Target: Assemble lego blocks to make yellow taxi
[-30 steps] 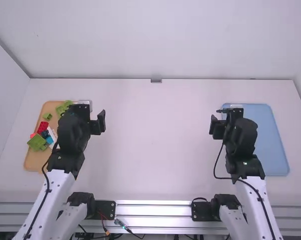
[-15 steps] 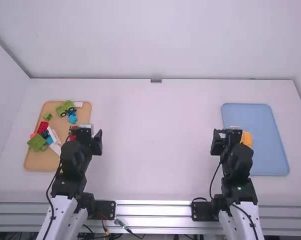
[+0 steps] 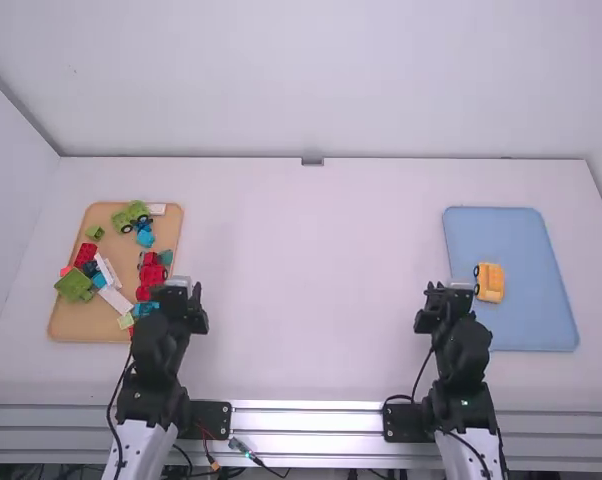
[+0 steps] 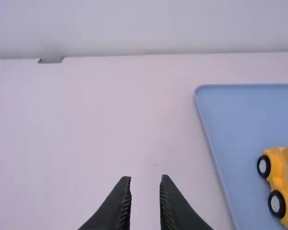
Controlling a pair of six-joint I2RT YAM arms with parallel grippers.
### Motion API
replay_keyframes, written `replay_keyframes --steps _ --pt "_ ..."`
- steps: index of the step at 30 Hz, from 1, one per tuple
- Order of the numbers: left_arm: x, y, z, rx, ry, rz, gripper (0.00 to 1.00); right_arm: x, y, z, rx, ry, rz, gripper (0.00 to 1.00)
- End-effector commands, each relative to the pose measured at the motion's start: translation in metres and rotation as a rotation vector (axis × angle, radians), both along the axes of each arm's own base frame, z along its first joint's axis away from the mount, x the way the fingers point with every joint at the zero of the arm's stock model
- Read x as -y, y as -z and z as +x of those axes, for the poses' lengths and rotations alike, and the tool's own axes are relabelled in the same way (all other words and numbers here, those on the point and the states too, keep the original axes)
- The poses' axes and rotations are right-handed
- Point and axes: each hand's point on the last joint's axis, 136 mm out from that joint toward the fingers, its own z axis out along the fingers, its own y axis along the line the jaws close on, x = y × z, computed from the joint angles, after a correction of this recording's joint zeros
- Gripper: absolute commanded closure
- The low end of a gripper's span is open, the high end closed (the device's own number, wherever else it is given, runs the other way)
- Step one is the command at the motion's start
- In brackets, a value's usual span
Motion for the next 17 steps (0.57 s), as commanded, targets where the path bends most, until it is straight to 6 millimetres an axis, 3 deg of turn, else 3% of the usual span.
replay_keyframes --steps 1,10,17 --pt "-0.002 -0.004 -0.001 0.029 -0.005 0.007 0.88 0.001 -0.003 -0.001 0.026 0.005 0.004 0.88" --pt "-0.002 -0.03 -0.002 0.142 -0.006 0.007 1.0 0.001 -0.028 -0.002 0.136 0.004 0.004 0.99" --pt "-0.002 -0.042 -0.003 0.194 -0.006 0.007 1.0 0.001 -0.038 -0.003 0.179 0.004 0.004 1.0"
